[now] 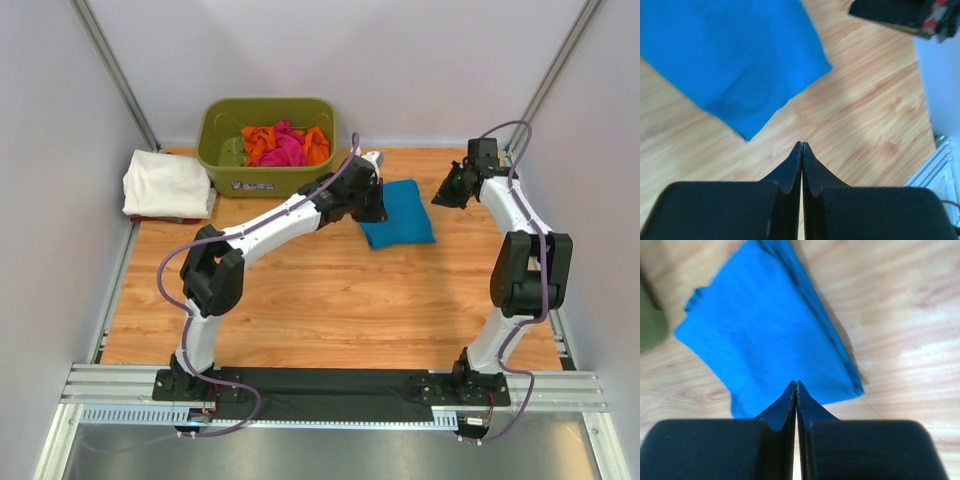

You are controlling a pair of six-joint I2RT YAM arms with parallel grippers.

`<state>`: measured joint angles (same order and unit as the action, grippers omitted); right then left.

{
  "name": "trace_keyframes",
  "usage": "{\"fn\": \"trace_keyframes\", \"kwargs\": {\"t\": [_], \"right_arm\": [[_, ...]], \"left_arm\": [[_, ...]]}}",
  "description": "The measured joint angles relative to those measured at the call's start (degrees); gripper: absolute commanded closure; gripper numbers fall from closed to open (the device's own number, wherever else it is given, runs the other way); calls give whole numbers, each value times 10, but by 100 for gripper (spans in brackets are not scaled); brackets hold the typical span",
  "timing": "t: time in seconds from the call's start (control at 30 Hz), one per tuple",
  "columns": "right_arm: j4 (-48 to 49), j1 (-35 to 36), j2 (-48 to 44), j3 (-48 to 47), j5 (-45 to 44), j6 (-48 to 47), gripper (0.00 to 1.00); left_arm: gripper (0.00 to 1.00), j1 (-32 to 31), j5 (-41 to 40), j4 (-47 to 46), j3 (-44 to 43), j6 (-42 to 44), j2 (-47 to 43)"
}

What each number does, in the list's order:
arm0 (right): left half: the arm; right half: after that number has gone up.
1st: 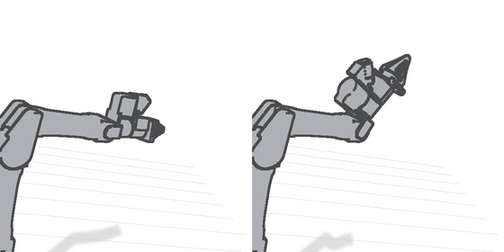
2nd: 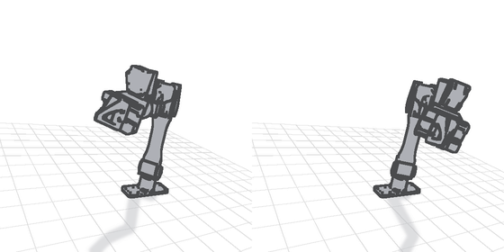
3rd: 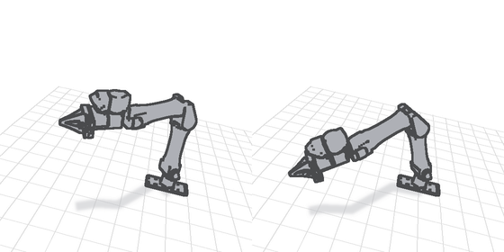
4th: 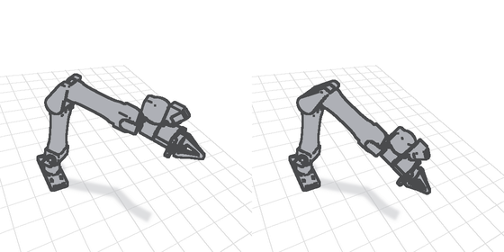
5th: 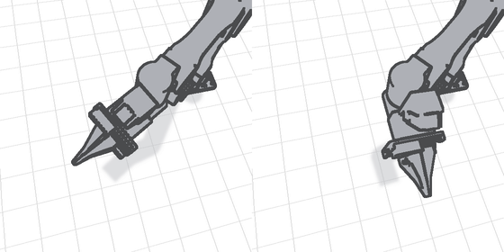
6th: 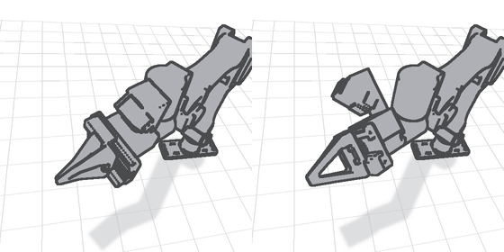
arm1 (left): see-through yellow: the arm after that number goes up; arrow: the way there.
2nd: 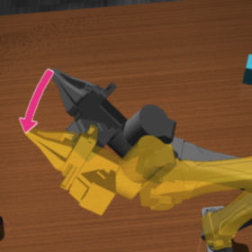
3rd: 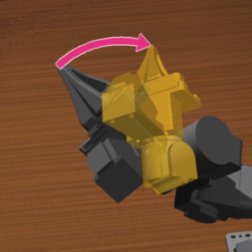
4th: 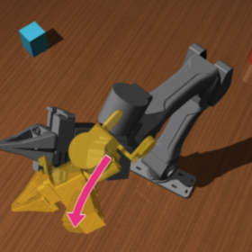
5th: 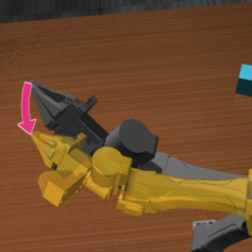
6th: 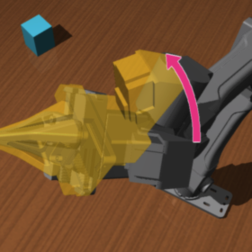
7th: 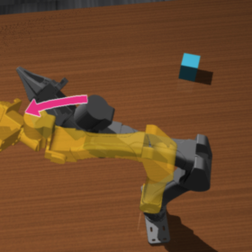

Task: Fold and stack the t-shirts
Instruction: Fold the tshirt

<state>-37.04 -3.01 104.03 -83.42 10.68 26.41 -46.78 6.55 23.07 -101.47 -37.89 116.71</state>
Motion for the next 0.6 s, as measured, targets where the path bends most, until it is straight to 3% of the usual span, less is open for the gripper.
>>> {"fn": "trace_keyframes", "kwargs": {"t": [0.27, 0.6], "right_arm": [[44, 15, 47, -19, 28, 7, 100], [45, 22, 149, -44, 32, 7, 100]], "left_arm": [[100, 1, -2, -64, 2, -6, 67], [100, 6, -23, -45, 44, 25, 125]]}}
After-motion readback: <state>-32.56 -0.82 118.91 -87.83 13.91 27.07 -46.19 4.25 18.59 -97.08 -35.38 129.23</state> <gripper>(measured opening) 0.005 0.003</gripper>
